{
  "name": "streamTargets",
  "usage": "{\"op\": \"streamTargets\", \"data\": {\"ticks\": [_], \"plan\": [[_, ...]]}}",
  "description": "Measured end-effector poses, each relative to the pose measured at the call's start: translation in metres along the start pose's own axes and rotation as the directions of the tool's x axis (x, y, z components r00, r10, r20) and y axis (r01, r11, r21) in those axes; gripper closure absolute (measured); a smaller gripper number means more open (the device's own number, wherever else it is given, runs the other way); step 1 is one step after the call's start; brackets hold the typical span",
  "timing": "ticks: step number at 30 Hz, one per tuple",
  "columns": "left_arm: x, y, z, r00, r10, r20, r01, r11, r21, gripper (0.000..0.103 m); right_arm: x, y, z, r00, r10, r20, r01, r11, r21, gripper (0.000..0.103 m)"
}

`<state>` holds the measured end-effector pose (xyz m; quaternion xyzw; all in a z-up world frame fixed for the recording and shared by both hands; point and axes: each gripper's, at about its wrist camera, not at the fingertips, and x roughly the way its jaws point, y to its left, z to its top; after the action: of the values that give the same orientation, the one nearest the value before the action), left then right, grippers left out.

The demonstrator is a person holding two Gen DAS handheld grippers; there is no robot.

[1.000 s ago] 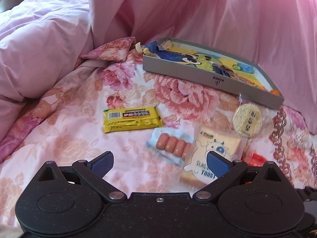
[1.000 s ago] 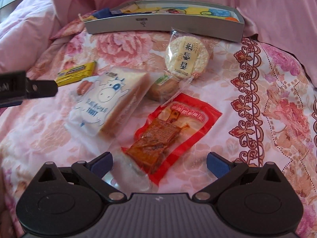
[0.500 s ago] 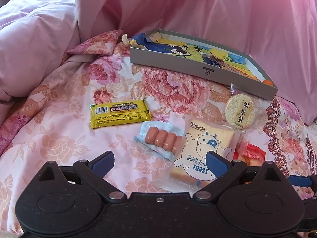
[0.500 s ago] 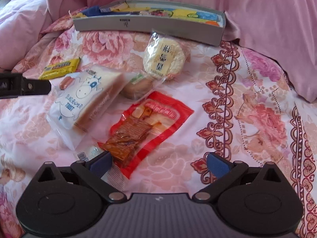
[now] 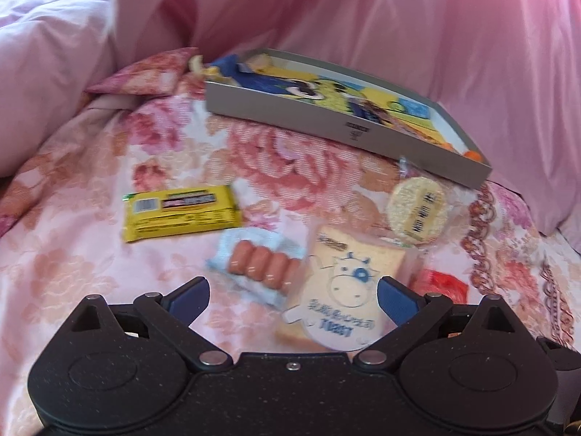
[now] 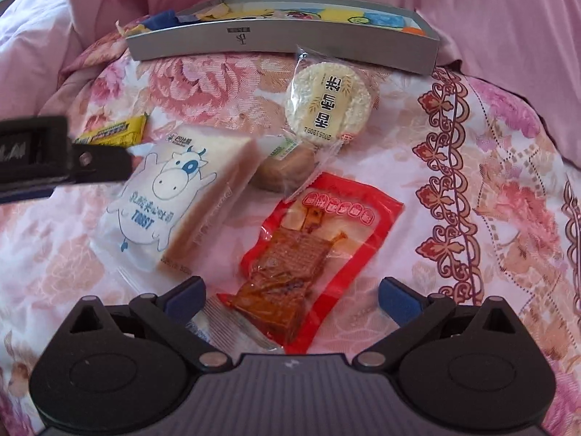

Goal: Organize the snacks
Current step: 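Grasp the TOAST bread bag with left tool while right tool grasps red tofu packet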

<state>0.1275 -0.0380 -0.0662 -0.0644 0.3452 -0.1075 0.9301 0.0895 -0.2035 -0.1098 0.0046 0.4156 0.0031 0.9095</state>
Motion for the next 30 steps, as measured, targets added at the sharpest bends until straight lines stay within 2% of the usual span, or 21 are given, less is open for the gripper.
{"op": "streamTargets", "data": {"ticks": [5, 9, 15, 21, 26, 30], "plan": [[0.007, -0.014, -0.001, 0.998, -0.053, -0.021, 0.054, 0.995, 0.081, 0.004, -0.012, -0.025, -0.003, 0.999, -0.043, -0.027, 0.042, 0.998, -0.041, 0.0], [0.015, -0.024, -0.003, 0.997, -0.062, -0.044, 0.068, 0.987, 0.145, 0.004, -0.026, -0.044, -0.004, 0.997, -0.073, 0.009, 0.074, 0.988, -0.133, 0.0], [0.029, -0.035, -0.009, 0.996, -0.012, -0.085, 0.035, 0.962, 0.272, 0.005, -0.025, -0.059, -0.005, 0.997, 0.06, 0.04, -0.056, 0.992, -0.112, 0.0], [0.043, -0.042, -0.013, 0.992, 0.007, -0.124, 0.035, 0.941, 0.337, 0.008, -0.005, -0.048, -0.003, 0.994, 0.084, 0.064, -0.071, 0.979, -0.19, 0.0], [0.051, -0.042, -0.013, 0.989, 0.003, -0.149, 0.047, 0.943, 0.33, 0.011, 0.006, -0.056, 0.002, 0.991, 0.111, 0.08, -0.099, 0.985, -0.139, 0.001], [0.051, -0.04, -0.012, 0.987, -0.018, -0.159, 0.067, 0.949, 0.309, 0.019, 0.004, -0.057, 0.001, 0.988, 0.125, 0.094, -0.112, 0.985, -0.129, 0.013]]}}
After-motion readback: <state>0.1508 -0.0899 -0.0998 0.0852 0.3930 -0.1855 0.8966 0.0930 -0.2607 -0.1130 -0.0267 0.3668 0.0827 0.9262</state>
